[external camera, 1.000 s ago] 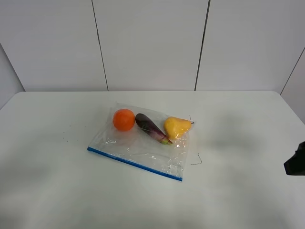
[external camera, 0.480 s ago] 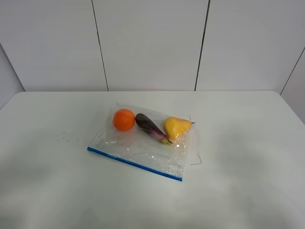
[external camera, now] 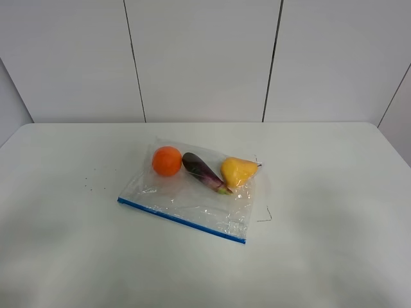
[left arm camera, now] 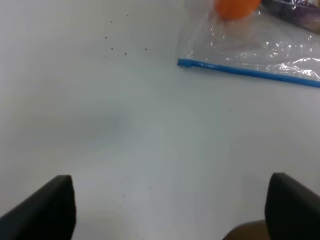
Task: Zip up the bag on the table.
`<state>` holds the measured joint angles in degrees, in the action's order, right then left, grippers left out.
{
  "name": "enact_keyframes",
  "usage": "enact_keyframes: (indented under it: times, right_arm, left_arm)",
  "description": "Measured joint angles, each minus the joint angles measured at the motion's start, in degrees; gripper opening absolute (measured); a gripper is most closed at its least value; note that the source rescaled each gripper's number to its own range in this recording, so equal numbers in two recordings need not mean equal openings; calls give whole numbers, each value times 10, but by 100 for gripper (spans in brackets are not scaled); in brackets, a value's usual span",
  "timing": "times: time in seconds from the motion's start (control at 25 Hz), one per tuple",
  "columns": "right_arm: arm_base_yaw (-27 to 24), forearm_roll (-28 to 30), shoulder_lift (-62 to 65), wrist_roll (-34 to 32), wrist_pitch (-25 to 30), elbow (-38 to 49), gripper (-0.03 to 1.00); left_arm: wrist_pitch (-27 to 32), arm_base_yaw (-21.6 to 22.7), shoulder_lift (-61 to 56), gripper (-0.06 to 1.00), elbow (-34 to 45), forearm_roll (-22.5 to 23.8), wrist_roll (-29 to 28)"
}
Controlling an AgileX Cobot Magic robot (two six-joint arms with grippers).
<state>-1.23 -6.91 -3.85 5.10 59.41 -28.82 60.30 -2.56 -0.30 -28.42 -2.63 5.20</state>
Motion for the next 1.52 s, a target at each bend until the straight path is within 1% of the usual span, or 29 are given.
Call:
enact_keyframes:
  times: [0.24, 1.52]
  right_arm:
    - [0, 2, 40, 0, -1, 1, 85]
    - [0, 2, 40, 0, -1, 1, 85]
  left_arm:
    - [0, 0, 0, 100, 0, 0, 0]
    - [0, 0, 0, 100, 0, 0, 0]
